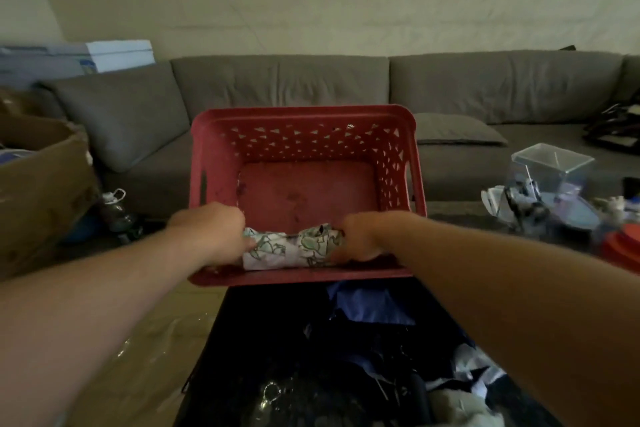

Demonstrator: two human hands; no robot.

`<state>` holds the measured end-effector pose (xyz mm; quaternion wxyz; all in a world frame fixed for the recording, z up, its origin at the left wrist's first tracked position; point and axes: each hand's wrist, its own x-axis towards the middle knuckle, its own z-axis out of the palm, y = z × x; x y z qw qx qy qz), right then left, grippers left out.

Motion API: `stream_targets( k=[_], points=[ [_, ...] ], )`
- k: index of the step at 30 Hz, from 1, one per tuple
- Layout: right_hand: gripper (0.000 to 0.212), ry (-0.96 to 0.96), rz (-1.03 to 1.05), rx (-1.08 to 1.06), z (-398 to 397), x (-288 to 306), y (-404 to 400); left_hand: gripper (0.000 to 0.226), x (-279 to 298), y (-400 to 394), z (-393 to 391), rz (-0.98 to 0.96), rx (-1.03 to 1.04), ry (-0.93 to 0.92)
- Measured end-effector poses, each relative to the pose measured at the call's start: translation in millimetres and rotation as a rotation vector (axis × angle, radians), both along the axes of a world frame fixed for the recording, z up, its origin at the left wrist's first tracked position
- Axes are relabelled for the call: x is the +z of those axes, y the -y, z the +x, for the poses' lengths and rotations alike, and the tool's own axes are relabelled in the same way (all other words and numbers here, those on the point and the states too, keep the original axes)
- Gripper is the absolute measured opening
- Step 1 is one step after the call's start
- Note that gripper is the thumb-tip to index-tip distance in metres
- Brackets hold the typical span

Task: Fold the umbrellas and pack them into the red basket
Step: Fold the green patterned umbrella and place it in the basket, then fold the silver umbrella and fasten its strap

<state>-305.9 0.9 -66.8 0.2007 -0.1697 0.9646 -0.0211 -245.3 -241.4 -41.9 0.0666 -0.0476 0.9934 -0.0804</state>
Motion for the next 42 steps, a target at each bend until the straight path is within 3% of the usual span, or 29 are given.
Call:
stream_targets(
  k=[3, 7, 11, 14, 16, 17, 18, 20, 22, 23, 25, 27, 31, 35, 38, 40, 42],
  points=[
    [0.058, -0.092, 0.008, 0.007, 0, -19, 9, 0.047, -9, 1, 9, -0.039, -0.017, -0.096],
    [0.056, -0.121, 0.078, 0.003, -11, -27, 14, 0.031, -13, 10, 22, -0.096, -0.171, -0.11],
    [0.053, -0.118, -0.038, 0.014, 4, -3, 3, 0.041, -19, 26, 15, 0.068, -0.235, -0.159],
    [0.055, -0.001, -0.247, 0.076, 34, 34, -17, 0.059, -22, 44, 9, 0.305, -0.304, -0.541],
    [0.06, 0.023, -0.164, 0.17, 55, 50, -33, 0.061, -17, 47, 12, 0.502, -0.154, -0.742],
    [0.067, -0.07, -0.057, 0.222, 60, 53, -39, 0.063, -14, 46, 11, 0.596, 0.002, -0.756],
    [0.074, -0.207, 0.049, 0.255, 62, 53, -44, 0.068, -10, 43, 12, 0.705, 0.179, -0.697],
    [0.063, -0.42, 0.129, 0.23, 57, 44, -45, 0.065, -8, 35, 11, 1.124, 0.473, -0.461],
    [0.038, -0.548, 0.053, 0.129, 51, 34, -41, 0.043, -7, 26, 9, 1.494, 0.606, -0.264],
    [0.031, -0.58, 0.002, 0.088, 50, 30, -39, 0.038, -7, 22, 9, 1.535, 0.603, -0.254],
    [0.028, -0.591, -0.079, 0.054, 49, 24, -40, 0.05, -2, 18, 7, 1.484, 0.546, -0.308],
    [0.027, -0.541, -0.137, 0.065, 50, 26, -46, 0.065, 5, 18, 6, 1.298, 0.459, -0.363],
    [0.021, -0.457, -0.209, 0.092, 53, 43, -61, 0.035, 18, 23, 17, 1.039, 0.415, -0.326],
    [0.018, -0.433, -0.193, 0.174, 67, 46, -66, 0.035, 29, 30, 46, 0.875, 0.382, -0.173],
    [0.018, -0.452, -0.186, 0.181, 84, 39, -66, 0.038, 26, 33, 70, 0.937, 0.428, -0.169],
    [0.033, -0.506, -0.128, 0.174, 99, 34, -67, 0.048, 21, 30, 83, 0.928, 0.456, -0.279],
    [0.059, -0.65, -0.138, 0.1, 124, 36, -67, 0.06, 12, 22, 100, 0.663, 0.361, -0.514]
  ],
)
